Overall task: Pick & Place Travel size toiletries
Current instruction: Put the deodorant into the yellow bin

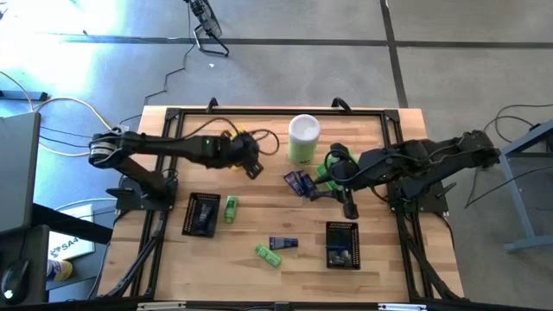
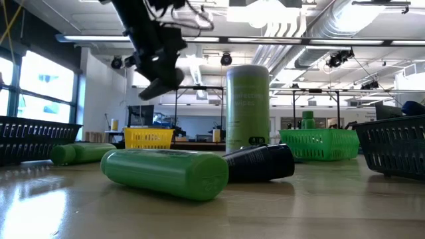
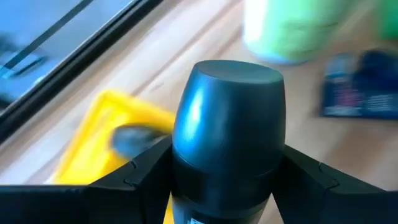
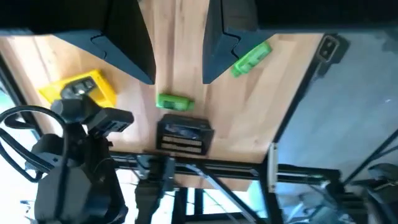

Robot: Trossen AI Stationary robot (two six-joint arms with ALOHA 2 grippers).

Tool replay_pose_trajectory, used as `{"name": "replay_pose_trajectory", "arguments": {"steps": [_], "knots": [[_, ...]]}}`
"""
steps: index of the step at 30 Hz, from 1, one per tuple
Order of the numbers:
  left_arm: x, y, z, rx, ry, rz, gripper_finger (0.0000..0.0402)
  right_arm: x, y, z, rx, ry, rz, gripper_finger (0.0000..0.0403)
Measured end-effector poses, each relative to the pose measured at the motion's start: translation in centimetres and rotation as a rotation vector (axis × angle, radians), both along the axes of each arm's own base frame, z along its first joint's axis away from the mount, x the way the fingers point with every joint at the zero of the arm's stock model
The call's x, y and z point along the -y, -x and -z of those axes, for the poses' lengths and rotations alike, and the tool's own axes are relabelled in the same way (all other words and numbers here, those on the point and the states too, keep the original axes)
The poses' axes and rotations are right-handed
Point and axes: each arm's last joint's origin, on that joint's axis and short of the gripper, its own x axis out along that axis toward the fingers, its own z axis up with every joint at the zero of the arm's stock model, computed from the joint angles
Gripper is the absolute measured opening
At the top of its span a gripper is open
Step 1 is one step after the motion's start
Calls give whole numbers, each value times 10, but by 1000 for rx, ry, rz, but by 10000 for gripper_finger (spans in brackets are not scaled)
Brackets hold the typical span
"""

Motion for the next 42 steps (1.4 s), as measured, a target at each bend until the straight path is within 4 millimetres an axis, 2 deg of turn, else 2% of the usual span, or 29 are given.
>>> {"name": "replay_pose_trajectory", "arguments": {"steps": [5, 12, 21, 42], "knots": [[-30, 15, 11, -72, 19, -135, 219, 4, -1, 0, 4, 9, 50, 125], [-53, 24, 37, -21, 44, -246, 219, 10, -2, 0, 6, 15, 83, 125], [-58, 31, 62, 47, 56, -308, 219, 20, -5, 0, 5, 16, 127, 125], [-58, 29, 63, 72, 49, -299, 219, 26, -6, 0, 6, 5, 156, 125]]}}
